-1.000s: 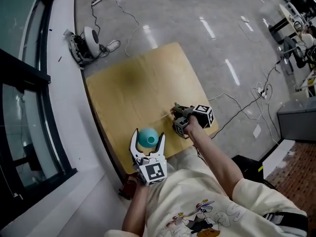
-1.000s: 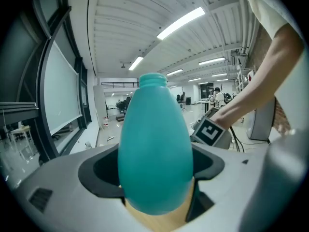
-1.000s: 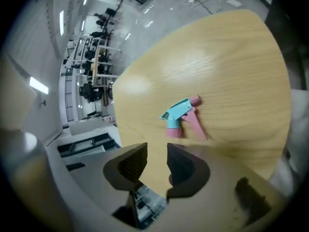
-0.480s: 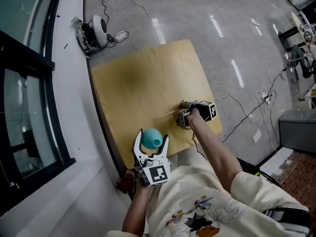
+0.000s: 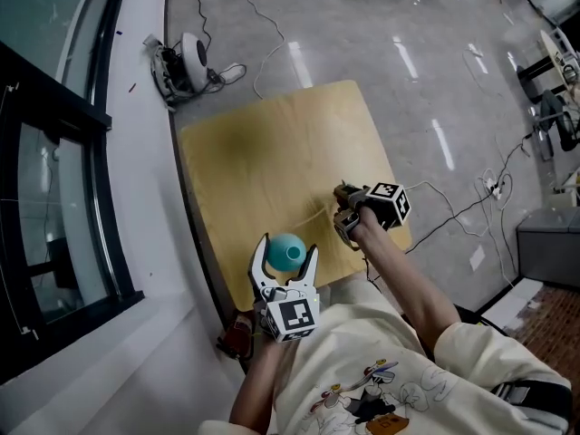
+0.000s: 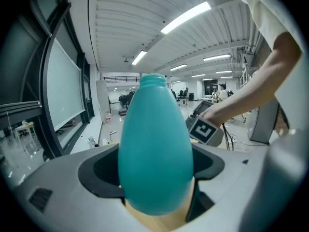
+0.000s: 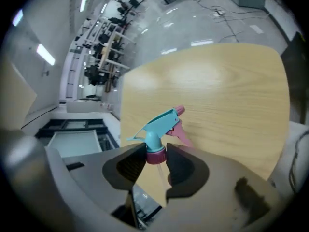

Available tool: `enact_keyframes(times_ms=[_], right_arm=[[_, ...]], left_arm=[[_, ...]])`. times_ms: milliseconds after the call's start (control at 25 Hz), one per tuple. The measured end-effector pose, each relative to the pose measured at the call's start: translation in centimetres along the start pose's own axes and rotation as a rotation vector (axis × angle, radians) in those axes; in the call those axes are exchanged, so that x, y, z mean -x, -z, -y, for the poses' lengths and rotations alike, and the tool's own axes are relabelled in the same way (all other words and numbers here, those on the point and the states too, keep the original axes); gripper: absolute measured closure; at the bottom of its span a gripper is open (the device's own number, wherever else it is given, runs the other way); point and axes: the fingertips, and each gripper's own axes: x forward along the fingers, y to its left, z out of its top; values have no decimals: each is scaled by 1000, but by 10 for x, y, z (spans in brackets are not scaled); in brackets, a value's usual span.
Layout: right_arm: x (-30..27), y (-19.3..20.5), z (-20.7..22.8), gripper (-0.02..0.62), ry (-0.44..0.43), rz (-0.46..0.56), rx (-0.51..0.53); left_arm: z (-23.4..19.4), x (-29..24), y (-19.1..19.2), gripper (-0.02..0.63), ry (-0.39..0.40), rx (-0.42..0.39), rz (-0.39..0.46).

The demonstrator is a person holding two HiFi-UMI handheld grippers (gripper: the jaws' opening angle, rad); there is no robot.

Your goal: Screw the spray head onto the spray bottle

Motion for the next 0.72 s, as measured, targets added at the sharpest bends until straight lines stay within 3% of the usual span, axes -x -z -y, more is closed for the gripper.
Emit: enact_keyframes(times_ms=[120,280,440,560,720], right_arm=[[44,4,-76,462,-202,-12,165],[141,9,-187,462,-472,35,486],[252,45,-281,462,-752,60,738],[320,78,-323,462,-896,85,936],[379,115,-344,462,-1009,80,1101]], left_arm=[[-2,-1,-23,190,44,-5,22],[-1,5,-64,190,92,-56,52],[1,7,-97,192,173,-139,-13],[3,10,-121,190,218,-236,-66],[11,15,-148,192,287,-252,-80]])
